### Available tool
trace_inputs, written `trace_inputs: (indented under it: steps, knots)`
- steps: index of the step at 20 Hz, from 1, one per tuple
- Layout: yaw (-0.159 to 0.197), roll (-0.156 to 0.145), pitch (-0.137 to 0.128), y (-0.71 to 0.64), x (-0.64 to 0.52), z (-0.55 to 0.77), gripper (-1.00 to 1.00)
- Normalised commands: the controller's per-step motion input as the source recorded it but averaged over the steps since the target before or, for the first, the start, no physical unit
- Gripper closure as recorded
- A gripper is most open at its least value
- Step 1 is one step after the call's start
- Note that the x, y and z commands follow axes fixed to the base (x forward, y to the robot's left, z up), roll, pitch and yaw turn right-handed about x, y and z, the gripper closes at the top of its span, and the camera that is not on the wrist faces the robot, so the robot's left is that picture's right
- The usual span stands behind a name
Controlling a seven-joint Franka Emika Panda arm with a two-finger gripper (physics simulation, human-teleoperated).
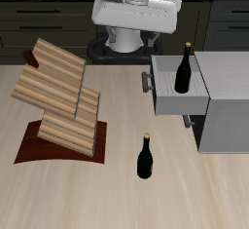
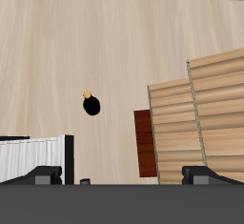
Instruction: Place the wine bottle from the table onto the top layer of the wine rack
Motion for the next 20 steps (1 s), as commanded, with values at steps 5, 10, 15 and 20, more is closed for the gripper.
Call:
trace_inputs:
  steps: [5,10,15,20]
  knots:
    - [-0.003,0.004,0.003,0.14,0.21,-0.12,-1.0]
    - [0.0,0.011,0.02,0.09,0.16,-0.08,-1.0]
    - [-0.009,0.014,0.007,0.17,0.1,-0.08,-1.0]
    - [0.009,-0.002,0.001,0.11,0.14,-0.05,-1.0]
